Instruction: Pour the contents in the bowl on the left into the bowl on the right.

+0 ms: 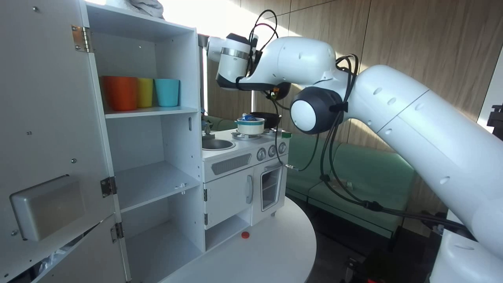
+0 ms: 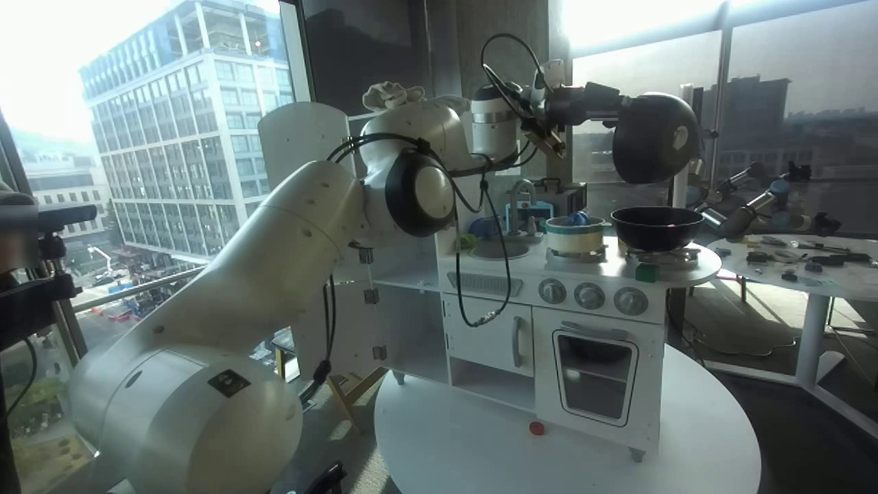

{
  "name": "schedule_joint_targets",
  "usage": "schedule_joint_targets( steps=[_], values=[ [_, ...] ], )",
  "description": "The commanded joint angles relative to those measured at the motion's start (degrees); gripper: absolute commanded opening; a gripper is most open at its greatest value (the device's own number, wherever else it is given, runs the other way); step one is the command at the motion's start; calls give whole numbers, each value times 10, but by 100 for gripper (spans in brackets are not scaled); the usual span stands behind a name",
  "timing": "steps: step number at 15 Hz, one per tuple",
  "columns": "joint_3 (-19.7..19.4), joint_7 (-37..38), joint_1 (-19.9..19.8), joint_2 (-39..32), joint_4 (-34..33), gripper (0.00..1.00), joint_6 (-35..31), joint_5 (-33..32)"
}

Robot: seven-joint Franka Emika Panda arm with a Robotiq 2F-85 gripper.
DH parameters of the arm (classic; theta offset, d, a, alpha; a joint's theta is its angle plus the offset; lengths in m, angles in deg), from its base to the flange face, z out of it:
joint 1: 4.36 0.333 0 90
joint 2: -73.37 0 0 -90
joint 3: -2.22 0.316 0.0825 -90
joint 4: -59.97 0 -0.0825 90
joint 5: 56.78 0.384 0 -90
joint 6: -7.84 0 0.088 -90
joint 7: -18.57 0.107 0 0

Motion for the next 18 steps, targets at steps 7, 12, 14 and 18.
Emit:
schedule_joint_targets(
  steps=[7,12,14,18],
  values=[
    [27,68,-26,36,-18,13,-99,49],
    [42,83,-45,53,-18,14,-166,120],
    [47,83,-51,61,-18,14,-199,152],
    [56,60,-59,76,-18,13,-267,223]
  ],
)
